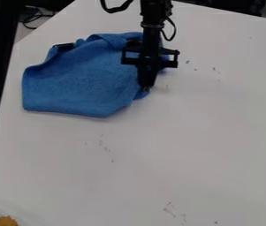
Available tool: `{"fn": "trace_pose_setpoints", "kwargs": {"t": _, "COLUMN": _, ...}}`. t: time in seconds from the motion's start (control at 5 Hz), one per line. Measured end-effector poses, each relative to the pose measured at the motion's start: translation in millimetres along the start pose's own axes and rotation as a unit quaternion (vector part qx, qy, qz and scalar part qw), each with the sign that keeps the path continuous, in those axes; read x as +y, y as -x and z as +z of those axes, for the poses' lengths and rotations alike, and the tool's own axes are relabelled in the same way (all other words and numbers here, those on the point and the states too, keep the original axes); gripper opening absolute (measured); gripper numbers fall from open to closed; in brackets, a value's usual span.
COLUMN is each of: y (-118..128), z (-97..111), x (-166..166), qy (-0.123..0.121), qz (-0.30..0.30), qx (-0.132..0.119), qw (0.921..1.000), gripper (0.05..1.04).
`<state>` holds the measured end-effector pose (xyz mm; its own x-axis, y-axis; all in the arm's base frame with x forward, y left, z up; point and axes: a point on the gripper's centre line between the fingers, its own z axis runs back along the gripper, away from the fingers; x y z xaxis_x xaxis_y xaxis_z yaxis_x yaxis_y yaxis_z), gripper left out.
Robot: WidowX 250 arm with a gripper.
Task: Unfold the cloth top left to bottom right
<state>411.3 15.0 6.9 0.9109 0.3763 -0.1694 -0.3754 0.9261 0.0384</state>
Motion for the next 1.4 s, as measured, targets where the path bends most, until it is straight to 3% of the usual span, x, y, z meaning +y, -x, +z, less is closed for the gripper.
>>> {"fn": "trace_pose_setpoints", "kwargs": {"t": 0.2, "y": 13, "z": 1, "x": -4, "qy": -0.009, "qz": -0.014, "qx": 0.024, "qw": 0.9996, "gripper": 0.076}}
{"fn": "trace_pose_setpoints", "kwargs": {"t": 0.6, "y": 51, "z": 17, "x": -40, "qy": -0.016, "qz": -0.036, "qx": 0.046, "qw": 0.9982, "gripper": 0.073}}
{"fn": "trace_pose_setpoints", "kwargs": {"t": 0.8, "y": 74, "z": 6, "x": -55, "qy": -0.016, "qz": -0.04, "qx": 0.059, "qw": 0.9973, "gripper": 0.073}}
{"fn": "trace_pose_setpoints", "kwargs": {"t": 1.0, "y": 101, "z": -2, "x": -71, "qy": 0.007, "qz": -0.036, "qx": 0.056, "qw": 0.9978, "gripper": 0.073}}
{"fn": "trace_pose_setpoints", "kwargs": {"t": 1.2, "y": 129, "z": -15, "x": -81, "qy": 0.012, "qz": -0.04, "qx": 0.063, "qw": 0.9971, "gripper": 0.073}}
{"fn": "trace_pose_setpoints", "kwargs": {"t": 1.4, "y": 154, "z": -11, "x": -88, "qy": 0.019, "qz": -0.042, "qx": 0.043, "qw": 0.998, "gripper": 0.073}}
